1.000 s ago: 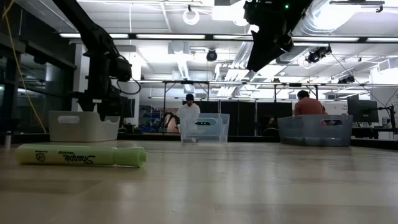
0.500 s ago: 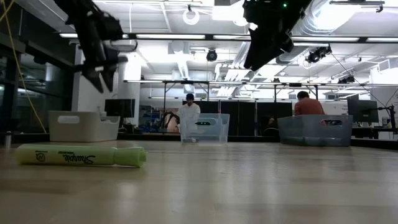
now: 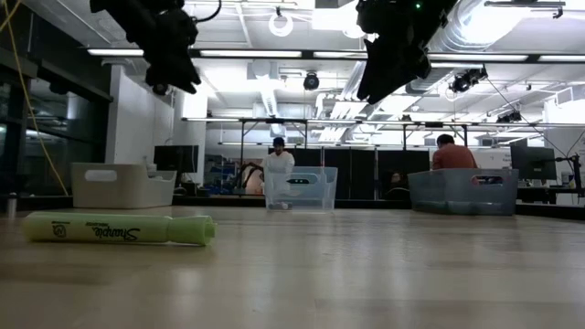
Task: Pick & Place Markers
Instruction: Put the light green highlighter pen into the black bin
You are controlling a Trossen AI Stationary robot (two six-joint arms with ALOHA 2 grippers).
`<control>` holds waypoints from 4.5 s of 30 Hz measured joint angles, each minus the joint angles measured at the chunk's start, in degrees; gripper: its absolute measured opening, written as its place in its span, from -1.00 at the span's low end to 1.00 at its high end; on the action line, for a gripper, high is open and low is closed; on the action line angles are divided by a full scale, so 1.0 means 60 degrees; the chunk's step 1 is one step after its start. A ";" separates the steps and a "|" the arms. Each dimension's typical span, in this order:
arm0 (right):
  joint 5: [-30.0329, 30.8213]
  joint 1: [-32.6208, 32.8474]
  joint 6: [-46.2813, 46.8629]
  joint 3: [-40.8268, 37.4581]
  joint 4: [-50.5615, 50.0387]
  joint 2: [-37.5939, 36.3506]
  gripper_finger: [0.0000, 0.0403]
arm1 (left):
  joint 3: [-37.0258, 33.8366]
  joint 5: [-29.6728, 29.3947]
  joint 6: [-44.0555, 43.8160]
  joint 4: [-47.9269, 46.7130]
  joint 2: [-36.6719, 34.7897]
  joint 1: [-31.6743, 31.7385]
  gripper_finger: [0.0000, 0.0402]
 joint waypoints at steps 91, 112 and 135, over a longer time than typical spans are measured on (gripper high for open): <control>0.0085 0.5052 0.1131 0.0000 -0.1781 0.0000 -0.02 | 0.0004 -0.3609 -0.4578 0.1470 0.5482 -1.2085 -0.21; 0.0412 0.5468 0.1683 0.0000 -0.1778 0.0000 -0.02 | 0.0011 -0.3376 -0.4277 0.1599 0.6598 -1.2079 -0.21; 0.0638 0.5468 0.1676 0.0000 -0.1763 0.0000 -0.02 | 0.0039 -0.3694 -0.3911 0.1673 0.7690 -1.2103 -0.46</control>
